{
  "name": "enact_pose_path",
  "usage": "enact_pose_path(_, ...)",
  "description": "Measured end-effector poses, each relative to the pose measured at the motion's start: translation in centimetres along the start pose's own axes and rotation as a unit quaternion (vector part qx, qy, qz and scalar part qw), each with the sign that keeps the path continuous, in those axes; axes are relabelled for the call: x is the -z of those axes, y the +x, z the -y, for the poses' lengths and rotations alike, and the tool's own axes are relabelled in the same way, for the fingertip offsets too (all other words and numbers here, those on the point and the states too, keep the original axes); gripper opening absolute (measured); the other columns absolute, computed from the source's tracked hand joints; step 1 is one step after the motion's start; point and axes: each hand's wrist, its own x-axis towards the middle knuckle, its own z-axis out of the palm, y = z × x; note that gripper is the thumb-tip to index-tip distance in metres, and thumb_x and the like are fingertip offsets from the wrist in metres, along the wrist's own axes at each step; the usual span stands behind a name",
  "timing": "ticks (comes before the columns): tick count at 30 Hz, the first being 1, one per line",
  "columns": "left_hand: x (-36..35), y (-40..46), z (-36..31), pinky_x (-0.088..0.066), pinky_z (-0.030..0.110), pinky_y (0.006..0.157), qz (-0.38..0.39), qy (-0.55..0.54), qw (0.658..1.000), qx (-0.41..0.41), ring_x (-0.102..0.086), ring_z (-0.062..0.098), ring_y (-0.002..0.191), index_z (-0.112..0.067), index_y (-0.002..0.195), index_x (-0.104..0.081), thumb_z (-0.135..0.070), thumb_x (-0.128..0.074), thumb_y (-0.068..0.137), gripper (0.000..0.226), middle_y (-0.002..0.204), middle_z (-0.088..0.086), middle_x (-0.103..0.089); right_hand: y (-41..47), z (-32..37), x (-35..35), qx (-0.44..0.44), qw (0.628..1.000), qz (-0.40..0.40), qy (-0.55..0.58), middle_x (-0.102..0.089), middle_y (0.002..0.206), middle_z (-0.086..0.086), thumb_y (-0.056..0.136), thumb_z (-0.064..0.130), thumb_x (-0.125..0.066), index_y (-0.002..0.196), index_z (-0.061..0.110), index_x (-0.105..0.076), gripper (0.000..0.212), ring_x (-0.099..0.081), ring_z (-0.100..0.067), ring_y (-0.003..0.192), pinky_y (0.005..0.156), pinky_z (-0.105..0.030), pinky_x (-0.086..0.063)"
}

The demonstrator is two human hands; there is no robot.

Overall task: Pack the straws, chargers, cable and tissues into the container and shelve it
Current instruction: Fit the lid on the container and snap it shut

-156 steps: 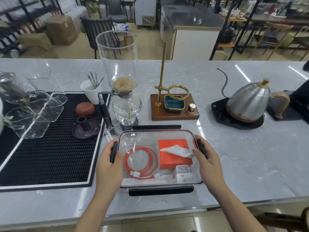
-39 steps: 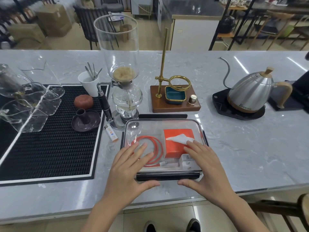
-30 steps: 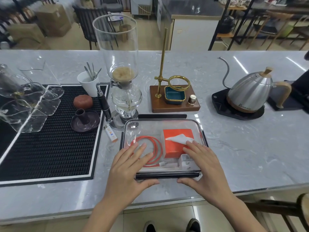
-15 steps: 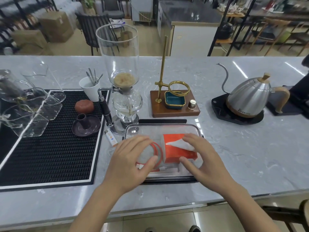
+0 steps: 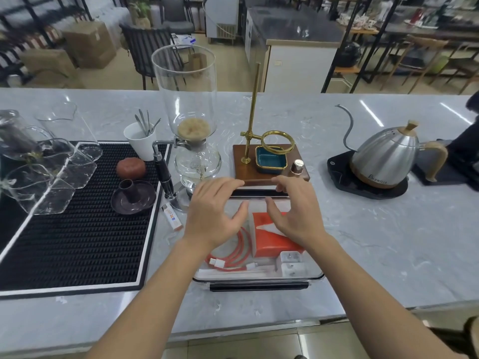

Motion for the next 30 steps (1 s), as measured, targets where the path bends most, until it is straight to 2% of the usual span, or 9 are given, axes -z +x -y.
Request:
enact_pose_path(3,-0.06,-0.17,0.08,-0.046,0.036,0.092,0.017,0.019,1.0,0.012,-0.064,0.019,0.099,-0.015,0.11,-0.069,-0.029,-0.072,0.078,0.035,0.104,-0.002,-0.07,-0.05,-0.07,-0.18,-0.014,1.0,0.027,-0.005,-0.062,0.088,0.001,0.081,0.024,-0.072,0.116,0.013,-0.06,0.039,-0.057,-0.018,0.083,0.079,-0.031,-0.044)
enact_pose_path(11,-0.11,0.05,0.26,-0.034,0.026,0.094,0.05,0.038,0.997,0.051,-0.061,0.016,0.098,-0.019,0.119,-0.064,-0.035,-0.07,0.077,0.045,0.104,-0.006,-0.068,0.35,-0.05,-0.21,-0.052,0.995,0.087,-0.011,-0.062,0.098,0.006,0.08,0.033,-0.072,0.123,0.021,-0.051,0.049,-0.054,-0.014,0.092,0.086,-0.03,-0.043)
enact_pose_path(17,-0.32,0.18,0.43,-0.029,0.029,0.1,0.095,0.042,0.991,0.085,-0.059,0.015,0.108,-0.023,0.126,-0.058,-0.046,-0.063,0.079,0.054,0.114,-0.008,-0.065,0.47,-0.46,-0.55,-0.07,0.993,0.096,-0.005,-0.061,0.104,0.008,0.079,0.039,-0.072,0.126,0.024,-0.05,0.054,-0.052,-0.01,0.099,0.091,-0.026,-0.039)
enact_pose_path(22,-0.6,0.44,0.89,-0.031,0.035,0.105,0.123,0.011,0.985,0.121,-0.054,0.011,0.114,-0.027,0.129,-0.053,-0.057,-0.064,0.079,0.059,0.118,-0.013,-0.062,0.59,-0.7,-0.76,-0.095,0.989,0.112,0.016,-0.061,0.105,0.011,0.079,0.043,-0.071,0.13,0.026,-0.048,0.059,-0.052,-0.009,0.101,0.096,-0.031,-0.041)
enact_pose_path(30,-0.61,0.46,0.92,-0.022,0.036,0.111,0.192,0.052,0.973,0.115,-0.045,0.013,0.128,-0.031,0.137,-0.046,-0.076,-0.053,0.077,0.075,0.136,-0.01,-0.054,0.68,-0.92,-0.74,-0.123,0.982,0.141,0.027,-0.061,0.106,0.013,0.081,0.049,-0.068,0.132,0.028,-0.049,0.058,-0.052,-0.006,0.101,0.1,-0.036,-0.043)
